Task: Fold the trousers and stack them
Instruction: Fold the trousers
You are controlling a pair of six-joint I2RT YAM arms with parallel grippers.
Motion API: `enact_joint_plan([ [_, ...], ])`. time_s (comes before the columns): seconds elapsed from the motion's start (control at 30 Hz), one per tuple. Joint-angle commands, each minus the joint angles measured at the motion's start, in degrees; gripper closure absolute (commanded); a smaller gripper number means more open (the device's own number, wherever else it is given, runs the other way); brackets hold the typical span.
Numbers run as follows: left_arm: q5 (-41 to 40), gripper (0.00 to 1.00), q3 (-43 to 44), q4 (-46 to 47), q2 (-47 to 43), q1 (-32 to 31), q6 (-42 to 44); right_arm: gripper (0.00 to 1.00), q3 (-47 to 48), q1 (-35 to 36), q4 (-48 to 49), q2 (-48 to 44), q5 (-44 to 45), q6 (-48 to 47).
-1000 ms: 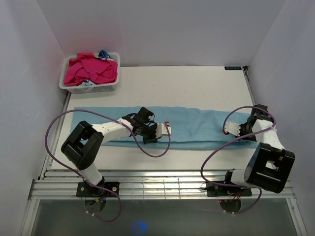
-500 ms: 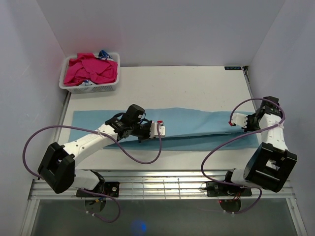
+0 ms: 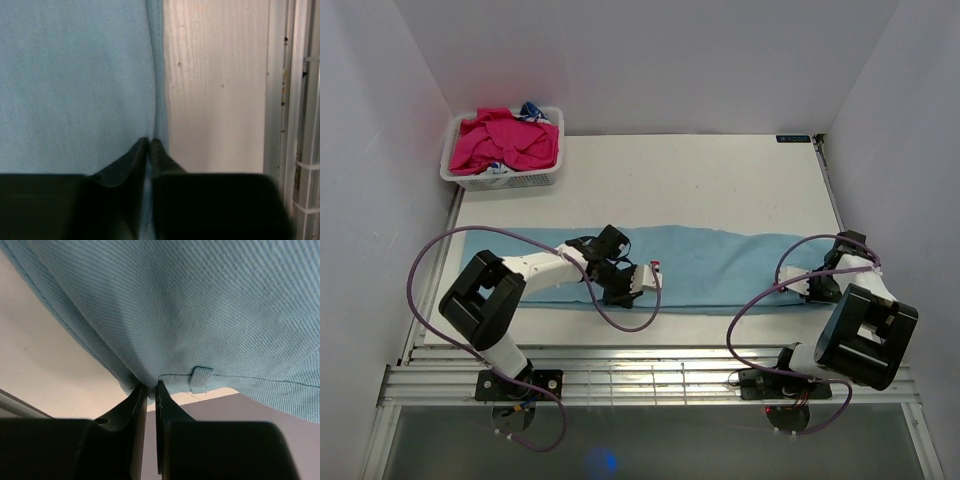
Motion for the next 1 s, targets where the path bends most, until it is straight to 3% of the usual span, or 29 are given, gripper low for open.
enact_joint_plan([
  [0.0,-1.31,0.7,1.37,-6.96,0.97,0.15,1.69,0.87,2.25,-0.73,4.43,1.84,3.11,0.57],
  [0.03,-1.39,0.64,1.46,-7.58,0.36,0.15,2.04,0.78,4.0,-0.73,3.73,1.84,2.76,1.8],
  [0.07,-0.7,0.6,1.55,-9.07,-2.35,0.32,2.74,0.56,5.32,-0.91,1.2,1.58,1.46,2.51],
  [0.1,0.09,0.5,1.38,-9.52,-4.37,0.41,3.01,0.45,7.16,-1.17,-0.91,1.41,0.14,3.04],
  [0.17,3.15,0.4,1.81,-10.31,-11.38,0.5,1.79,0.25,13.84,-2.31,-7.66,0.79,-5.39,5.05],
  [0.23,4.92,0.27,2.52,-10.31,-16.06,0.59,-0.23,0.24,21.37,-2.93,-12.51,1.22,-11.09,6.81],
  [0.3,4.67,0.25,3.48,-7.77,-20.98,0.68,-6.11,0.23,26.49,-3.02,-19.45,2.45,-14.1,10.32],
  [0.4,-3.46,0.14,3.92,-0.84,-22.33,0.94,-14.96,0.23,34.76,-2.76,-24.47,6.4,-20.43,18.92],
  [0.43,-5.85,0.02,4.36,0.66,-21.54,1.03,-16.83,0.24,36.52,-1.71,-25.1,9.72,-22.7,21.99],
  [0.53,-7.03,0.02,9.09,5.85,-15.24,3.57,-24.39,0.3,43.99,1.27,-27.82,17.19,-26.83,34.91],
  [0.7,4.22,0.02,27.45,3.31,1.64,9.72,-33.45,0.35,54.62,2.96,-27.13,26.0,-30.37,51.62],
  [0.77,5.46,0.02,35.72,3.83,8.83,10.17,-36.01,0.39,56.22,2.52,-26.6,29.69,-28.97,57.78],
  [0.97,2.12,0.02,50.47,5.69,21.95,10.43,-37.51,0.38,55.79,-0.73,-21.95,31.82,-25.54,68.25],
])
